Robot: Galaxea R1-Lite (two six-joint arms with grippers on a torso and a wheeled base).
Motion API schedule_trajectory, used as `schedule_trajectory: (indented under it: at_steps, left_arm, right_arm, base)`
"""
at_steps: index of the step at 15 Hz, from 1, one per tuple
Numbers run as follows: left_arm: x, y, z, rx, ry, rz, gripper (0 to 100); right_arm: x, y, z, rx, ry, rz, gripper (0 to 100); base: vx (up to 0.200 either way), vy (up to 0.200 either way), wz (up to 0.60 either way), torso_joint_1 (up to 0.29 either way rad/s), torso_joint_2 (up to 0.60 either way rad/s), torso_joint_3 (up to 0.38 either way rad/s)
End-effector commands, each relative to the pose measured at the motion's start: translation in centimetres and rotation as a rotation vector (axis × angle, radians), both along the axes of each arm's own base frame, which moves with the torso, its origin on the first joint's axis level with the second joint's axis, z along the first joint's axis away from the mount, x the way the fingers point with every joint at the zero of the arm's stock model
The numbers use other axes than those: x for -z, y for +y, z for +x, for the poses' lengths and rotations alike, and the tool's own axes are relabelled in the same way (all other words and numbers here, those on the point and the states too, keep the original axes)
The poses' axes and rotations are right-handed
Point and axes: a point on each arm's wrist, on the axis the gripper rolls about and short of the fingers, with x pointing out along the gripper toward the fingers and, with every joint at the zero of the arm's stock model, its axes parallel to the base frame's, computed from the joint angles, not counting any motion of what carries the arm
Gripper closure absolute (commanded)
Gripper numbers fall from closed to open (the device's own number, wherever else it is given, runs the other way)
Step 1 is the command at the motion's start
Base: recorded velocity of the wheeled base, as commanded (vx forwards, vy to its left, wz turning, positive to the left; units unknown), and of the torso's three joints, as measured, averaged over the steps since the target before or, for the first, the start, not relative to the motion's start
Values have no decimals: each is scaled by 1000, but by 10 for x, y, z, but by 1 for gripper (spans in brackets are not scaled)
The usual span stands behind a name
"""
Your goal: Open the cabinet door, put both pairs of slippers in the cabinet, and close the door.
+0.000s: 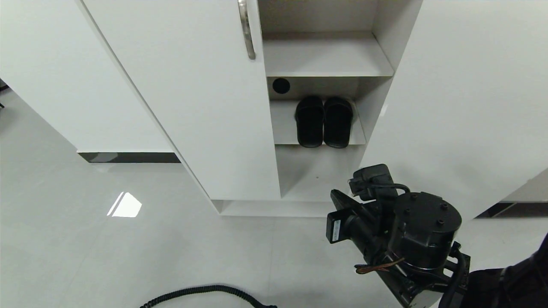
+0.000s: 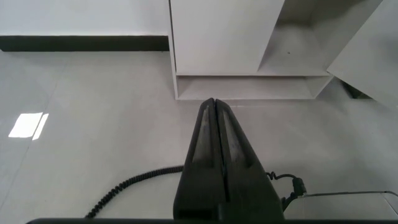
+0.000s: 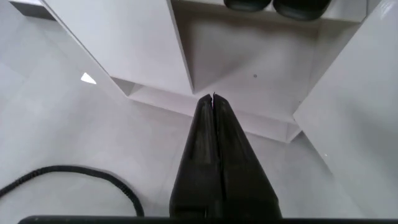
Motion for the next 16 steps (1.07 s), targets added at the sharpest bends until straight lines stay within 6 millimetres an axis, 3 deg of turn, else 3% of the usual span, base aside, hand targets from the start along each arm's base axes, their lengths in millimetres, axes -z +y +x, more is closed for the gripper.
schedule_trajectory:
  at_steps: [1,16]
  left_arm:
    - [0,0,0,0,1,-1,100]
    - [0,0,0,0,1,-1,100]
  right_arm:
    - [-1,0,0,0,-2,2,100]
    - [4,-4,0,-7,11,-14,100]
  base:
    - [0,0,0,0,0,0]
    - [0,0,0,2,3,196]
